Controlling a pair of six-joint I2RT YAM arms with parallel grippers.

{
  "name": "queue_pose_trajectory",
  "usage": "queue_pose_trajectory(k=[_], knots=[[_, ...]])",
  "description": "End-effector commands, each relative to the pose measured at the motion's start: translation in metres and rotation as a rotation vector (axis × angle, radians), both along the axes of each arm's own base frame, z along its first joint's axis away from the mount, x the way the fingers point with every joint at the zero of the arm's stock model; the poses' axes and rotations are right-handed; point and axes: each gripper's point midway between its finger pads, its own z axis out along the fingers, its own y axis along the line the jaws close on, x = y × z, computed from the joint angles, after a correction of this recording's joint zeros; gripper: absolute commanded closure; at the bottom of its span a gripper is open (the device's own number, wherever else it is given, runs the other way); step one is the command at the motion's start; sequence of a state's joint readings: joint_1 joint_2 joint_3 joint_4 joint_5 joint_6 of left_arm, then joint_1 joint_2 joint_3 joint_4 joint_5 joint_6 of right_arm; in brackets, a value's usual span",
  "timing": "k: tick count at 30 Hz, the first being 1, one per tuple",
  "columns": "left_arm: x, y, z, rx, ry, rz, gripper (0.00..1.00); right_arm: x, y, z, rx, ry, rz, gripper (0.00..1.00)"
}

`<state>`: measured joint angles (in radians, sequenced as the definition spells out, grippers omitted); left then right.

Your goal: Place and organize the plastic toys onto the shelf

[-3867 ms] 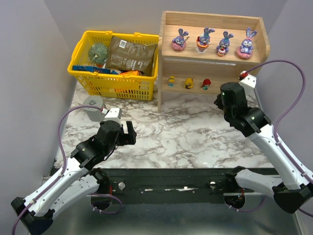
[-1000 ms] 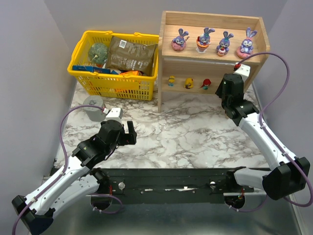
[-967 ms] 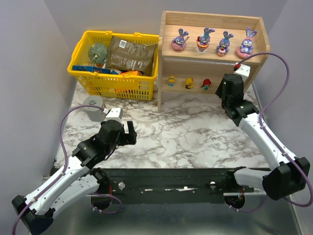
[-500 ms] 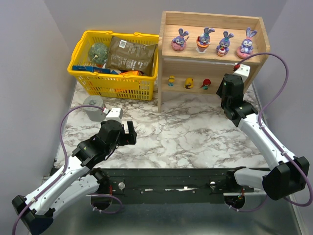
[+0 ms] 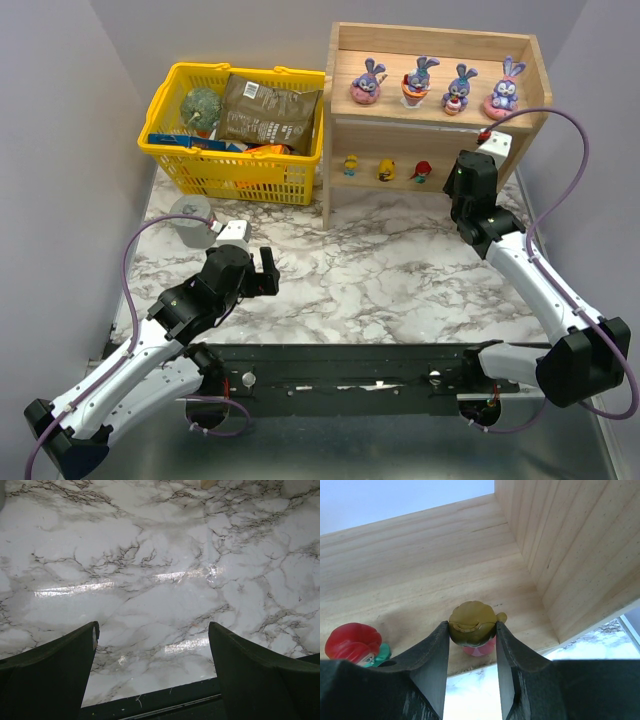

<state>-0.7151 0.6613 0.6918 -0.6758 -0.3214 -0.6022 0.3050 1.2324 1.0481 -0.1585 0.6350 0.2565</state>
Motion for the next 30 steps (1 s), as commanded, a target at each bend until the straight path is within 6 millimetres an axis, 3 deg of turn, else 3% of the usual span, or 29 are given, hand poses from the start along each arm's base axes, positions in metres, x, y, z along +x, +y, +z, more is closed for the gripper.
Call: queue_pose_trajectory(k=[1, 23, 30], knots=[[0.002, 0.000, 0.005, -0.008, -0.016, 0.001, 0.01, -0.003, -0.010, -0.018, -0.034, 0.052, -0.028, 0.67], [0.002, 0.000, 0.006, -0.007, -0.017, 0.002, 0.01, -0.002, -0.009, -0.002, -0.029, 0.030, -0.016, 0.57], [0.002, 0.000, 0.005, -0.008, -0.016, 0.002, 0.01, -0.001, -0.008, -0.006, -0.029, 0.044, -0.014, 0.52]])
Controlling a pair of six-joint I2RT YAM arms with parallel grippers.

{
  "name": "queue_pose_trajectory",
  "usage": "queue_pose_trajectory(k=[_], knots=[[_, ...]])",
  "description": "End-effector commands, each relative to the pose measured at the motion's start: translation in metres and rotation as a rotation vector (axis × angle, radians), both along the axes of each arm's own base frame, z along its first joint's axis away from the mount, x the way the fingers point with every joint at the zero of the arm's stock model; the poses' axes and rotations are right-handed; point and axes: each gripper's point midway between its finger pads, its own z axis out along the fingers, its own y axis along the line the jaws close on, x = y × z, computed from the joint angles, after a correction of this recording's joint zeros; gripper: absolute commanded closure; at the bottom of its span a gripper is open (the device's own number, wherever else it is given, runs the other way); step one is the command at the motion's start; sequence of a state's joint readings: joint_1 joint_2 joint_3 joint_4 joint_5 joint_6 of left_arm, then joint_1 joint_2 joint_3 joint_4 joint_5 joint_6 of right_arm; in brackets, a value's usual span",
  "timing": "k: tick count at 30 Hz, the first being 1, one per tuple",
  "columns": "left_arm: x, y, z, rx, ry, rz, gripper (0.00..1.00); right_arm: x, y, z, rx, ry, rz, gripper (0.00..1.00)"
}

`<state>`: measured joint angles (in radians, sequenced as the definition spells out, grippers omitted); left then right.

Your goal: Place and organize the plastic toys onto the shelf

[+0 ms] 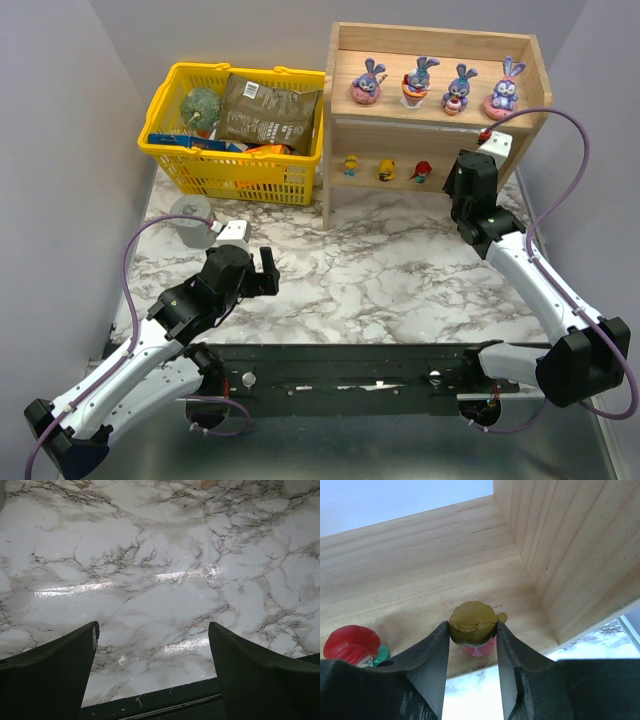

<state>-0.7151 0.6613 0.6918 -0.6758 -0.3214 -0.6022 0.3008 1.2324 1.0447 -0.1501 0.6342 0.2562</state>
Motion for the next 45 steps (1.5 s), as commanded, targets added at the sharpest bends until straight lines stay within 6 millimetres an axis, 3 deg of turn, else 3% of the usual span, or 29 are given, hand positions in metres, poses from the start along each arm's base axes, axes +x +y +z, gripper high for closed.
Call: queue_pose_trajectory(k=[1, 32, 39, 45], knots=[[0.002, 0.000, 0.006, -0.007, -0.017, 0.002, 0.01, -0.001, -0.006, -0.006, -0.028, 0.047, -0.012, 0.51], [0.002, 0.001, 0.005, -0.007, -0.016, 0.006, 0.01, -0.009, -0.001, 0.017, 0.000, -0.013, 0.040, 0.37], [0.002, 0.001, 0.006, -0.008, -0.019, 0.005, 0.01, -0.015, 0.000, 0.024, 0.014, -0.034, 0.060, 0.35], [0.001, 0.001, 0.008, -0.014, -0.024, 0.004, 0.01, -0.035, 0.010, 0.026, 0.100, -0.031, 0.115, 0.34]])
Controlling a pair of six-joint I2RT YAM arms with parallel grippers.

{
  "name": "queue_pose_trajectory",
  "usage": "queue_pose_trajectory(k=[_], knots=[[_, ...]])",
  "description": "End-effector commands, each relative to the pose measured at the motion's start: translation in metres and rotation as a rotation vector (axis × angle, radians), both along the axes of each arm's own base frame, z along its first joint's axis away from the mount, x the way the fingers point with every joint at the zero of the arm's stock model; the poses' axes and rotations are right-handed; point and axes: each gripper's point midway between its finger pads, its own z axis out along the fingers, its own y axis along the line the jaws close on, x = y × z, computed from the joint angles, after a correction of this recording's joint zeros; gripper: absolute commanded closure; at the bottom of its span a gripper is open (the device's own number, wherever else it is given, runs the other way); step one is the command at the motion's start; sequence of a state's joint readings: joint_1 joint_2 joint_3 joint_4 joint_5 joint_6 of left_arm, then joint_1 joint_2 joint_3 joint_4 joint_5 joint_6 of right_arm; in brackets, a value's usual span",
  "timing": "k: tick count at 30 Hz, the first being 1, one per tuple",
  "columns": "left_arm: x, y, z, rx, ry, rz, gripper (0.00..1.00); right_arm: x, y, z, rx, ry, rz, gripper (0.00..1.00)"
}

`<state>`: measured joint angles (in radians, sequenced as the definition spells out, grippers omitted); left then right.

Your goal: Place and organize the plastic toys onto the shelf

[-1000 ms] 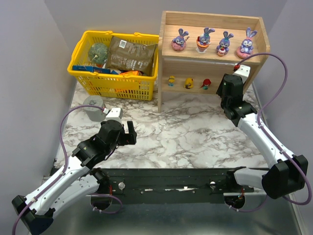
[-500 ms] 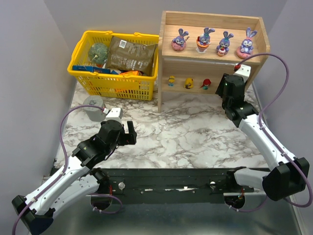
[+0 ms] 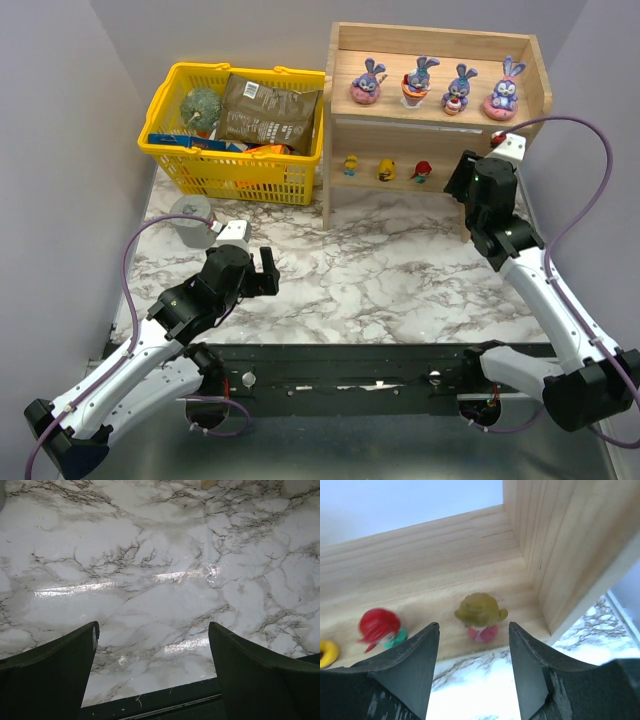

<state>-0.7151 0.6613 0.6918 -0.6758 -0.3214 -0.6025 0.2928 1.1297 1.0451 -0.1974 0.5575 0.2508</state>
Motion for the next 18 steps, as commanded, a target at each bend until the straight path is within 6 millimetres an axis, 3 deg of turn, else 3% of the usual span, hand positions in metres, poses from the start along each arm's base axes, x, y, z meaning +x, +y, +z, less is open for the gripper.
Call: queue_pose_trajectory(k=[1, 5, 10, 14, 15, 16, 18], knots=[[0.002, 0.001, 0.008, -0.014, -0.024, 0.006, 0.01, -0.020, 0.009, 0.000, 0.082, 0.021, 0.063, 0.34], [0.001, 0.001, 0.009, -0.020, -0.032, 0.002, 0.01, -0.047, 0.023, 0.001, 0.182, 0.037, 0.141, 0.34], [0.001, -0.003, 0.013, -0.041, -0.037, -0.008, 0.01, -0.075, 0.042, -0.017, 0.276, 0.115, 0.246, 0.33], [0.001, -0.003, 0.011, -0.036, -0.027, -0.004, 0.01, -0.104, 0.061, -0.026, 0.354, 0.088, 0.376, 0.15], [0.001, -0.004, 0.010, -0.036, -0.023, -0.008, 0.01, -0.112, 0.070, -0.043, 0.371, 0.115, 0.430, 0.13], [0.001, -0.003, 0.010, -0.033, -0.021, -0.007, 0.01, -0.122, 0.069, -0.036, 0.379, 0.073, 0.452, 0.08], [0.001, -0.004, 0.009, -0.032, -0.017, -0.011, 0.01, -0.135, 0.076, -0.042, 0.392, 0.069, 0.514, 0.02]])
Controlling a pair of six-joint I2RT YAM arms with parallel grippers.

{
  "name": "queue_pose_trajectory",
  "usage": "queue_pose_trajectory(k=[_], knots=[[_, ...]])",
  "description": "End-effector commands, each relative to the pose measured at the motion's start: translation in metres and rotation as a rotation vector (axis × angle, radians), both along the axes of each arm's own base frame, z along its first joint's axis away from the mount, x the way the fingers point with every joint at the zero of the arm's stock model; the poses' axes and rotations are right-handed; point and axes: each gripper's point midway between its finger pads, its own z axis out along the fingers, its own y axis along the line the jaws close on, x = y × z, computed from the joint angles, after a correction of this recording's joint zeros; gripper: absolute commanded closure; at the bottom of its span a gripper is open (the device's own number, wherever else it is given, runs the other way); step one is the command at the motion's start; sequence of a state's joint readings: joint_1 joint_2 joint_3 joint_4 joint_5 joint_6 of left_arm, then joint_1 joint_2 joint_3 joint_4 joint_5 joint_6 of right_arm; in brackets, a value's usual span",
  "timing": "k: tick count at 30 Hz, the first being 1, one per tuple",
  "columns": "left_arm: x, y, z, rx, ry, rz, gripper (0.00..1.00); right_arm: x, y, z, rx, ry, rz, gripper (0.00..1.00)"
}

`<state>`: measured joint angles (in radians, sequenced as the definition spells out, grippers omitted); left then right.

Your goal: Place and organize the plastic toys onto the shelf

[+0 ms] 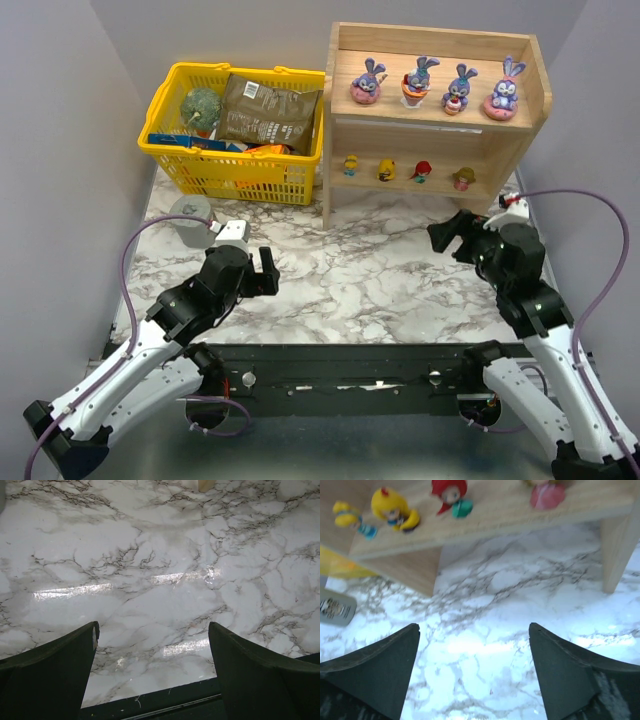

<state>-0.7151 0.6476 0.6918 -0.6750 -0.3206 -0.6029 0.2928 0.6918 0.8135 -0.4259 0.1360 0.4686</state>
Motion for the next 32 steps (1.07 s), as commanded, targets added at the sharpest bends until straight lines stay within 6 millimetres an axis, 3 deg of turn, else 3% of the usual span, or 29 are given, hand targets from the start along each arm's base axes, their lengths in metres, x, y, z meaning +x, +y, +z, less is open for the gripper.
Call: queue_pose_trajectory(k=[1, 7, 11, 13, 19, 32], knots=[[0.002, -0.004, 0.007, -0.023, -0.009, -0.009, 0.01, -0.040, 0.025, -0.016, 0.078, -0.003, 0.186, 0.00], [0.001, -0.003, 0.011, -0.036, -0.024, -0.006, 0.01, -0.077, 0.045, -0.018, 0.088, -0.040, 0.381, 0.00], [0.004, 0.005, 0.017, -0.039, -0.043, 0.052, 0.01, -0.091, 0.046, -0.033, 0.079, -0.046, 0.419, 0.00], [0.004, 0.010, 0.018, -0.041, -0.047, 0.080, 0.01, -0.103, 0.054, -0.023, 0.093, -0.126, 0.497, 0.00], [0.001, 0.005, 0.027, -0.078, -0.085, 0.038, 0.01, -0.104, 0.037, -0.014, 0.105, -0.203, 0.388, 0.00], [-0.001, 0.001, 0.040, -0.126, -0.147, -0.003, 0.01, -0.102, 0.040, -0.018, 0.100, -0.162, 0.399, 0.00]])
